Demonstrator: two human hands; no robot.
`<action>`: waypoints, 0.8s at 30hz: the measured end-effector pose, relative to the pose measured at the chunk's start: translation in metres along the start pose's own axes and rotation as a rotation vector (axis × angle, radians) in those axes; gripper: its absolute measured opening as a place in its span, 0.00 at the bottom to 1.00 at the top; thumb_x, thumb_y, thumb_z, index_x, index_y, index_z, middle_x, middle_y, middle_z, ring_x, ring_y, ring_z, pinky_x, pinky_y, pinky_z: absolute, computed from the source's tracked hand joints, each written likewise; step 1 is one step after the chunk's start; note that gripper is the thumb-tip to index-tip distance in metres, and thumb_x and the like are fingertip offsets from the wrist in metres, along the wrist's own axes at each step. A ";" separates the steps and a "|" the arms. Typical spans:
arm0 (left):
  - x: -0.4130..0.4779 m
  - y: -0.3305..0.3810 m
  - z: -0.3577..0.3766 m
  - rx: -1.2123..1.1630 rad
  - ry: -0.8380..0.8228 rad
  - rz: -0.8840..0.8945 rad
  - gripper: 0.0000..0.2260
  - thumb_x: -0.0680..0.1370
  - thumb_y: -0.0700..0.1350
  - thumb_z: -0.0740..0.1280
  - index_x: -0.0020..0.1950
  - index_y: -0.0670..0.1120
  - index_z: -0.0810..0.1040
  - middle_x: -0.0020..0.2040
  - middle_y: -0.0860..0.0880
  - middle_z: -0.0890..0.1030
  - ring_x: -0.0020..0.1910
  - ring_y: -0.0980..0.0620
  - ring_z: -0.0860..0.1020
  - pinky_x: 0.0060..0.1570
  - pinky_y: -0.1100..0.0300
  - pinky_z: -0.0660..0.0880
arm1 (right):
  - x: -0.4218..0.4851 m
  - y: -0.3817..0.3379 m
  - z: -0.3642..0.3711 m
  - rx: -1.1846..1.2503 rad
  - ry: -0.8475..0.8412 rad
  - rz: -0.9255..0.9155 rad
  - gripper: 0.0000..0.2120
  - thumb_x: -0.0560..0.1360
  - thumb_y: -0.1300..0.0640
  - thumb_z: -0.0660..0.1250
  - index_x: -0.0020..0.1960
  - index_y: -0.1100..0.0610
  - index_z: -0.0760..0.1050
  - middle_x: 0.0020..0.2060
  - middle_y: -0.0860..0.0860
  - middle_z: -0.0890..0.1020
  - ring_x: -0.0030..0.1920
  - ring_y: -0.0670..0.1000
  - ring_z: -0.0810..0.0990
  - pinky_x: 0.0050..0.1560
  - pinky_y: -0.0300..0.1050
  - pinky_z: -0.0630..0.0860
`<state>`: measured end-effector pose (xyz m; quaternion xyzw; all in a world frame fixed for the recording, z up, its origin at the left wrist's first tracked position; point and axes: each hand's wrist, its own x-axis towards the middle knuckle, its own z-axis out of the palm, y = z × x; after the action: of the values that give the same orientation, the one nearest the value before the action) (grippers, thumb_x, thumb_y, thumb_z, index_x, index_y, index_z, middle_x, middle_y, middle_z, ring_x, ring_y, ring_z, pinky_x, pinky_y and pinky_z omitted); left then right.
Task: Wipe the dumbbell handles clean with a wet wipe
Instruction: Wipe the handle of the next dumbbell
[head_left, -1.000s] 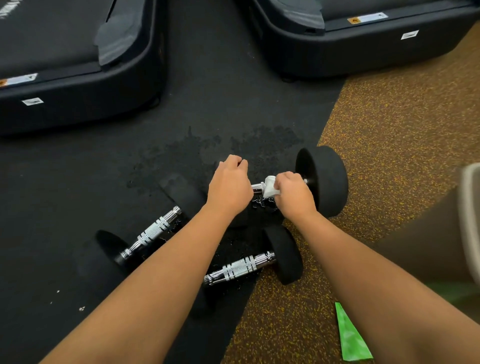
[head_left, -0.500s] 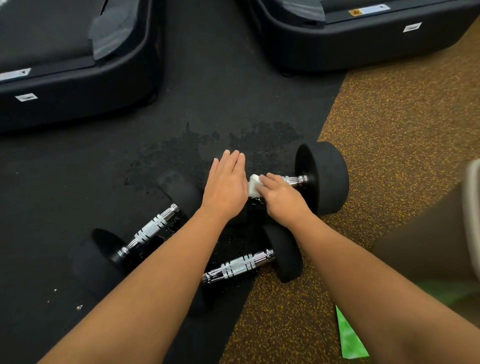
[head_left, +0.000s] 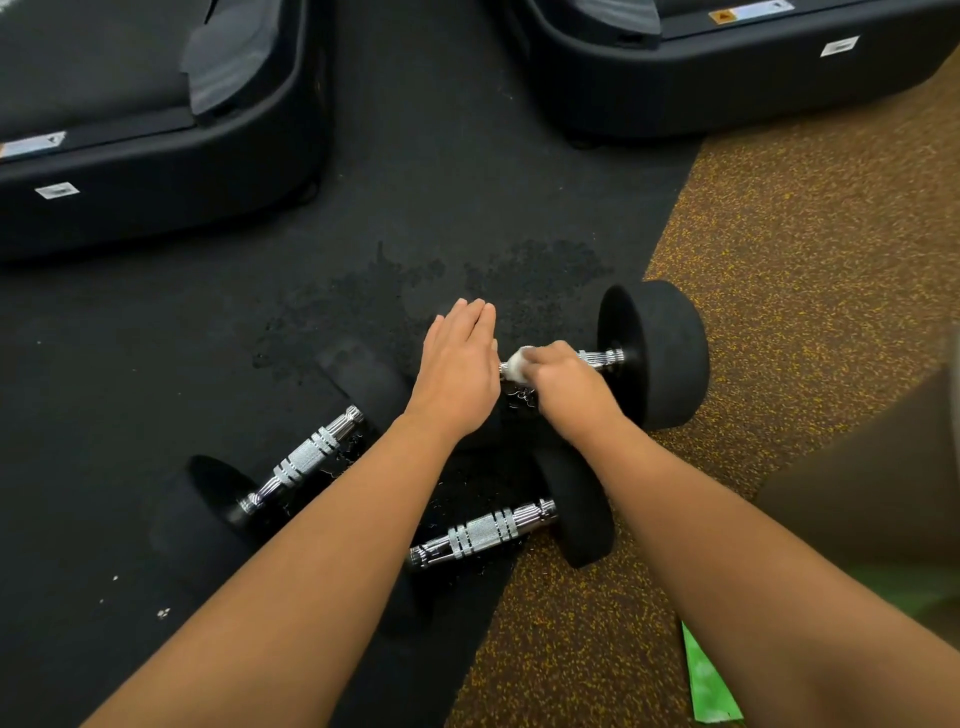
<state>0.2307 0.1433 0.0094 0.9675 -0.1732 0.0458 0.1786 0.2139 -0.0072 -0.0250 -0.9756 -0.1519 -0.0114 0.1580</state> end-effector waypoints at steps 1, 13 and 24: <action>0.000 0.000 -0.001 -0.025 0.000 -0.006 0.20 0.82 0.41 0.56 0.74 0.39 0.63 0.73 0.45 0.65 0.76 0.46 0.57 0.75 0.51 0.50 | -0.001 0.004 -0.003 -0.004 0.018 0.035 0.07 0.73 0.67 0.64 0.49 0.61 0.77 0.45 0.55 0.78 0.49 0.57 0.72 0.41 0.52 0.75; 0.002 0.000 -0.004 -0.061 -0.010 -0.024 0.20 0.82 0.41 0.56 0.74 0.41 0.64 0.73 0.47 0.65 0.75 0.49 0.58 0.75 0.51 0.52 | 0.015 -0.012 -0.003 -0.092 -0.039 0.001 0.09 0.75 0.63 0.62 0.52 0.60 0.79 0.50 0.55 0.78 0.53 0.55 0.70 0.50 0.46 0.71; 0.002 0.001 -0.004 -0.071 -0.017 -0.036 0.20 0.82 0.41 0.56 0.74 0.41 0.64 0.73 0.47 0.65 0.76 0.48 0.57 0.75 0.52 0.50 | 0.008 -0.014 0.006 -0.066 0.107 0.000 0.05 0.65 0.70 0.72 0.38 0.65 0.78 0.39 0.58 0.77 0.44 0.59 0.74 0.35 0.51 0.76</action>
<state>0.2321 0.1430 0.0143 0.9639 -0.1587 0.0284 0.2122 0.2170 0.0090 -0.0259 -0.9783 -0.1427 -0.0686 0.1336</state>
